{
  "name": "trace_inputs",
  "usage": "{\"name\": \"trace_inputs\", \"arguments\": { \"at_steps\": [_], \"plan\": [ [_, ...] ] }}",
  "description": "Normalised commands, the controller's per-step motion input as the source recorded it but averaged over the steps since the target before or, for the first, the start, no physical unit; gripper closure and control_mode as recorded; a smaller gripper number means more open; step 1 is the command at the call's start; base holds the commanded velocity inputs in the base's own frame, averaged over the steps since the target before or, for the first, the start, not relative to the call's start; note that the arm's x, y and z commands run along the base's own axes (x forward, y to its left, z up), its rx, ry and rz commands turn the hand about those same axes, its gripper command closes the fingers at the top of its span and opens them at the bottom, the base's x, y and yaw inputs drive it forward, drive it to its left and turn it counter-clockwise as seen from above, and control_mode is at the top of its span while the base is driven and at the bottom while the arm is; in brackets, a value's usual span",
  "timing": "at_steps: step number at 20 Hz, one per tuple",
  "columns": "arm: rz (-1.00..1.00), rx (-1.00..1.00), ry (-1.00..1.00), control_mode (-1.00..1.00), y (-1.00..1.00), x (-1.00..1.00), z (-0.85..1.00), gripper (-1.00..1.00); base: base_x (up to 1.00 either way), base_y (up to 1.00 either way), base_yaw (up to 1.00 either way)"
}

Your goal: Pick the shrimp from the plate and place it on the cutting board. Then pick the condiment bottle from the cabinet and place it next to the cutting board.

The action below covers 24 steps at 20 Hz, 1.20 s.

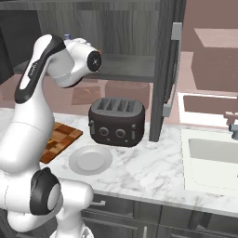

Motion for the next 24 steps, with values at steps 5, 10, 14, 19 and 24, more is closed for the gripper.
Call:
{"name": "trace_inputs", "arguments": {
  "at_steps": [5, 10, 14, 19, 24],
  "plan": [
    [0.0, 0.0, 0.0, -1.0, 0.0, 0.03, 0.0, -1.0, 0.0, 0.0, 0.0],
    [0.0, 0.0, 0.0, -1.0, 0.0, 0.04, 0.0, -1.0, 0.0, 0.0, 0.0],
    [0.0, 0.0, 0.0, -1.0, 0.0, 0.04, 0.0, -1.0, 0.0, 0.0, 0.0],
    [0.0, 0.0, 0.0, -1.0, 0.0, 0.08, 0.0, -1.0, 0.0, 0.0, 0.0],
    [0.0, 0.0, 0.0, -1.0, 0.0, 0.1, 0.0, -1.0, 0.0, 0.0, 0.0]
  ]
}}
